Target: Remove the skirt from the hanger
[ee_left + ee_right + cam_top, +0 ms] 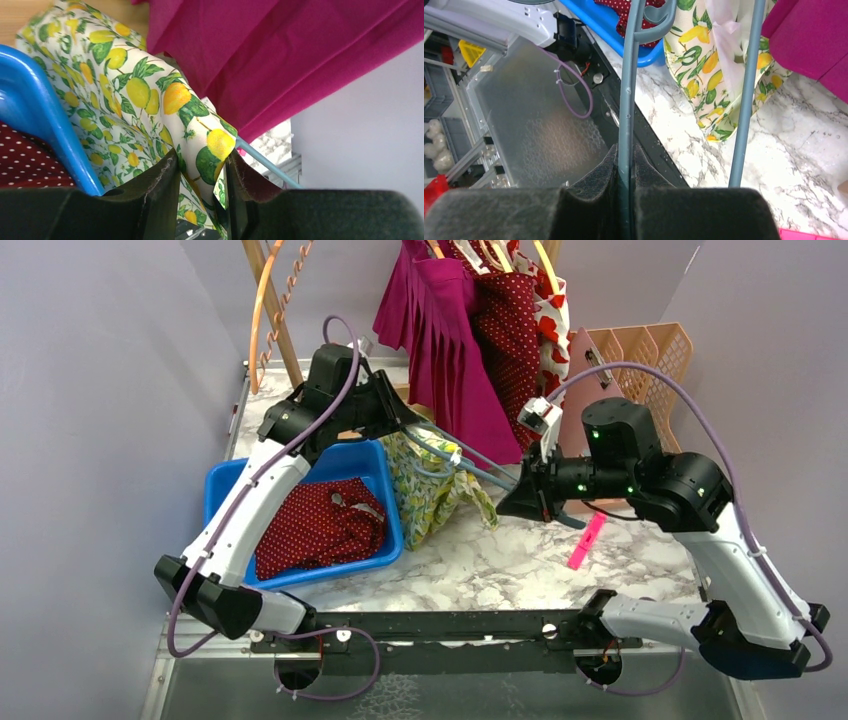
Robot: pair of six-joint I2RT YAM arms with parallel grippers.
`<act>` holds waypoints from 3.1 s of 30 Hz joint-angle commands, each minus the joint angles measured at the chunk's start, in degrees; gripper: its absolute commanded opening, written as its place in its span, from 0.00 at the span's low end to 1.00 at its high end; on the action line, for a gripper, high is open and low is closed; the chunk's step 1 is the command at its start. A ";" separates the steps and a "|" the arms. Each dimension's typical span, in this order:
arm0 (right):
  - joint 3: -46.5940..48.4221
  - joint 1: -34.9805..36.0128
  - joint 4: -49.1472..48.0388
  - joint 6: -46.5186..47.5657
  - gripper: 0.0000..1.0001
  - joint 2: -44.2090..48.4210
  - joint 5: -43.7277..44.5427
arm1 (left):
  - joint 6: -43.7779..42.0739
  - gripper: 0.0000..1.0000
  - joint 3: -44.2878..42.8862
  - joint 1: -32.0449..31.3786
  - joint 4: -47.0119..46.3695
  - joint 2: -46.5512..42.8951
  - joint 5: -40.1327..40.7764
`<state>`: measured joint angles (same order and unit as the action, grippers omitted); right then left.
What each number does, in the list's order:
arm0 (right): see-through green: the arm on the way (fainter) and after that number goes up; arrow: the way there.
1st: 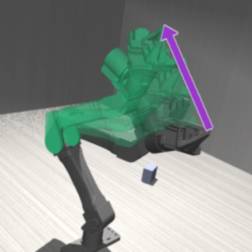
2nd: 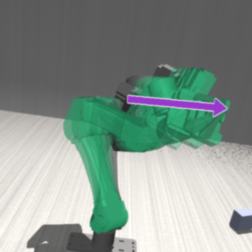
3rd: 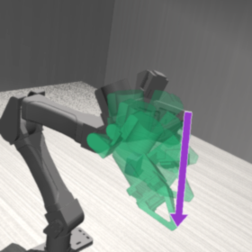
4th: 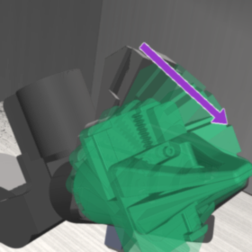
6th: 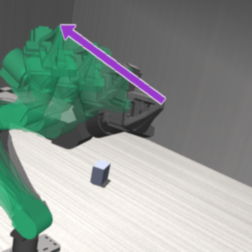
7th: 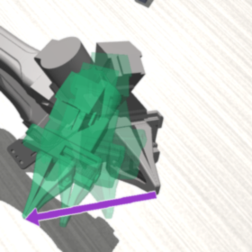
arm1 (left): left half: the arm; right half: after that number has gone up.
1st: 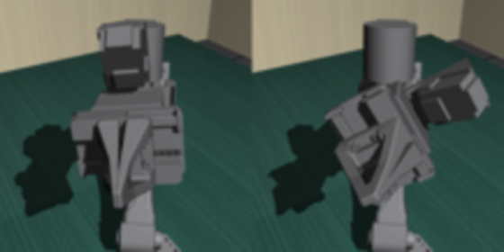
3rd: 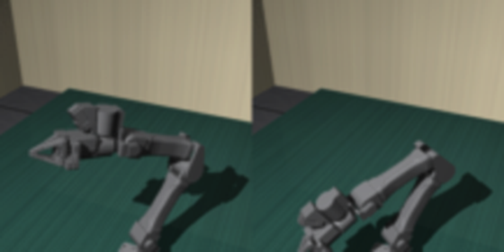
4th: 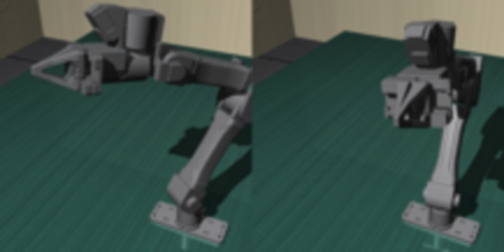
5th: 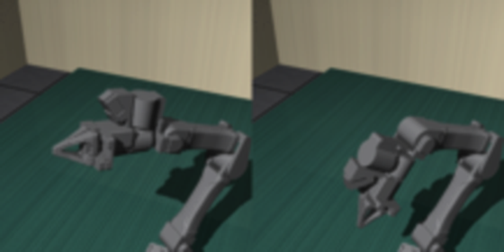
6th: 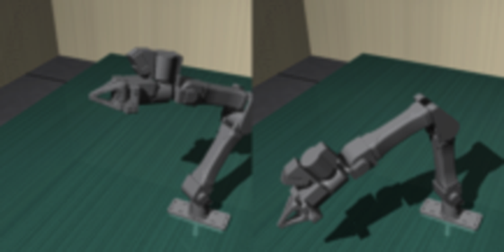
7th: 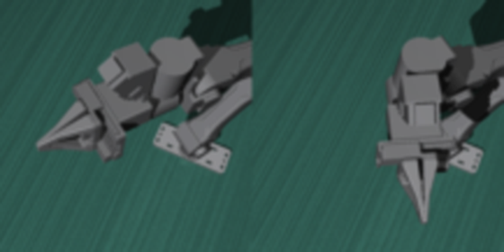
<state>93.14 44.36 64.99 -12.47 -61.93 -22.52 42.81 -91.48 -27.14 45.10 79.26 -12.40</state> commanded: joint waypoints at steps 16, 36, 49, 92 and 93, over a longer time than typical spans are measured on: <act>-1.71 -0.76 6.35 4.00 0.01 5.60 -11.56 | -6.13 0.00 -4.48 4.53 -2.40 -3.40 20.62; 10.35 -0.76 -26.40 -14.75 0.01 -11.99 2.35 | -6.05 0.90 14.51 4.72 -15.22 -22.20 3.32; 7.86 -0.76 -36.06 -27.07 0.01 -14.38 -3.81 | -2.98 0.99 27.32 3.27 -43.45 -20.51 -14.18; 18.93 -0.76 15.77 -29.21 0.01 -11.47 -2.68 | -13.94 0.00 17.65 3.05 -23.92 -14.97 10.91; 18.54 -0.76 15.78 -28.39 0.01 -10.74 -0.63 | -14.42 0.00 17.40 3.05 -23.96 -15.27 11.81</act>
<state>112.60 43.22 75.70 -40.45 -77.82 -26.02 33.98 -71.42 -25.65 20.51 66.26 -11.49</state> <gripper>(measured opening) 0.090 0.009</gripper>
